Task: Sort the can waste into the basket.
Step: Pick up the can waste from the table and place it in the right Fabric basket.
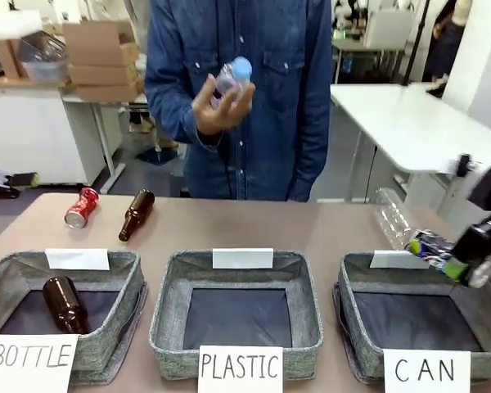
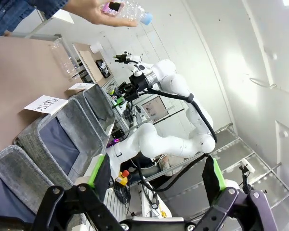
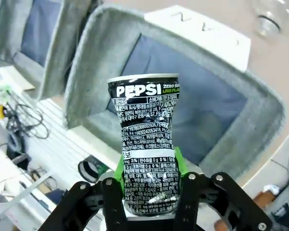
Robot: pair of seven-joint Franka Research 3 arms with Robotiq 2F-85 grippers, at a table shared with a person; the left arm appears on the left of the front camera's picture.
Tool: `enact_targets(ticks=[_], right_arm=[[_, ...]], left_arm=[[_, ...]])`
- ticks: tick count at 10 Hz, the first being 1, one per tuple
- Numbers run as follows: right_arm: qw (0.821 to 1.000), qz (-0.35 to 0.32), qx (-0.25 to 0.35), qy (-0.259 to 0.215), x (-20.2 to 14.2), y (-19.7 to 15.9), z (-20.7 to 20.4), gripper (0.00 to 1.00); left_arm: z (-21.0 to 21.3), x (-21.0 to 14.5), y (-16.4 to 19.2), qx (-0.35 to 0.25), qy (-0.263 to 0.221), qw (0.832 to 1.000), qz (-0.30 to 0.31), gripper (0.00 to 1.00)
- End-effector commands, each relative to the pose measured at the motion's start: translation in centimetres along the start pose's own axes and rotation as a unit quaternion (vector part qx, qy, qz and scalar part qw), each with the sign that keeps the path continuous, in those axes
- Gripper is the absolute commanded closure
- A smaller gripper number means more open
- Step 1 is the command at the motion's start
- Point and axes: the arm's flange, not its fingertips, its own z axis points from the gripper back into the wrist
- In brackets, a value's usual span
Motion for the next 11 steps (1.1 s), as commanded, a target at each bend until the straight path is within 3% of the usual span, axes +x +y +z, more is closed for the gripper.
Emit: enact_targets(ticks=[1,7,8,11], right_arm=[[1.0,0.015,0.004,0.006,-1.6,-0.5,-2.2,1.0],[0.999,0.028,-0.001,0.017,-0.7,-0.7,-2.3,1.0],[0.999,0.032,-0.014,0.021,-0.5,-0.7,-2.5,0.0],[0.999,0.036,-0.016,0.026,-0.2,-0.7,-2.5,0.0]], left_arm=[[-0.2,0.0,-0.1,-0.01,-0.006,1.0,-0.011,0.0],[-0.2,0.0,-0.1,-0.01,-0.006,1.0,-0.011,0.0],[-0.2,0.0,-0.1,-0.01,-0.006,1.0,-0.011,0.0],[-0.2,0.0,-0.1,-0.01,-0.006,1.0,-0.011,0.0]])
